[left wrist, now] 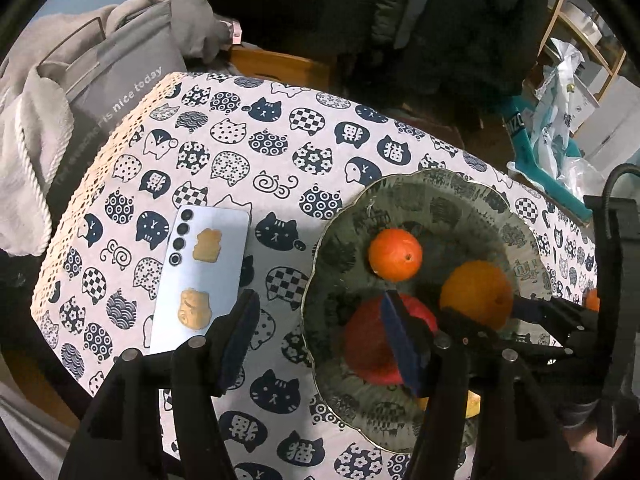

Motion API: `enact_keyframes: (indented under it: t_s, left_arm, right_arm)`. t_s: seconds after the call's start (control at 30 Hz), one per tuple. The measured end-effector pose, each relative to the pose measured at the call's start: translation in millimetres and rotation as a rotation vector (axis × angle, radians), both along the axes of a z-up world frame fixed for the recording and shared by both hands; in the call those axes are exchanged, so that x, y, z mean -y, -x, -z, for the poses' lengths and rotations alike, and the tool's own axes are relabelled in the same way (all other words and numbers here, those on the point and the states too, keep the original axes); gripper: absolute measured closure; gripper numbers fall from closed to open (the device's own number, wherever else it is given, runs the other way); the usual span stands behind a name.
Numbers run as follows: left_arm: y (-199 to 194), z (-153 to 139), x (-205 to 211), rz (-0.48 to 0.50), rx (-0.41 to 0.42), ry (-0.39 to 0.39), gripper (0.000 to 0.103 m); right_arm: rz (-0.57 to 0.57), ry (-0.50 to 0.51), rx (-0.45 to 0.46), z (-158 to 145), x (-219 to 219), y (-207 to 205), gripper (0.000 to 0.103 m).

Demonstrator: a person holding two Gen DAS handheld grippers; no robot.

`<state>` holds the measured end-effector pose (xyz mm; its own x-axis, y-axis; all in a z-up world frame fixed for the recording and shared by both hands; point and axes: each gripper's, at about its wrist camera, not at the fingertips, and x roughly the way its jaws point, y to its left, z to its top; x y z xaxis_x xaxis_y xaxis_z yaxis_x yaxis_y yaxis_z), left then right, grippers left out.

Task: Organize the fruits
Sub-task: 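Lower the orange into the bowl and open the left tool while the right tool releases the large orange, then raise both tools up and away from the glass bowl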

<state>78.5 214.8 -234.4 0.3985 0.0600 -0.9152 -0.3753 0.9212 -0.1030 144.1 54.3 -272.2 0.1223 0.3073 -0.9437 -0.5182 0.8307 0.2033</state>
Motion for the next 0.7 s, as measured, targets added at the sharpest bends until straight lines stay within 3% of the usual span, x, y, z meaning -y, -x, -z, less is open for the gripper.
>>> enact_keyframes:
  t_s: [0.23,0.47,0.7]
  left_arm:
    - [3,-6,-2,-0.006,0.014,0.009,0.039]
    - [7,-19,4,0.006,0.043,0.011,0.039]
    - [11,-43,12,0.021,0.097,0.003,0.039]
  right_arm:
    - [0.012,-0.01,0.006,-2,2,0,0.029]
    - [0.036,-0.073,0.071,-41,9,0,0.025]
    - [0.055,-0.072,0.227,-93,25,7,0.025]
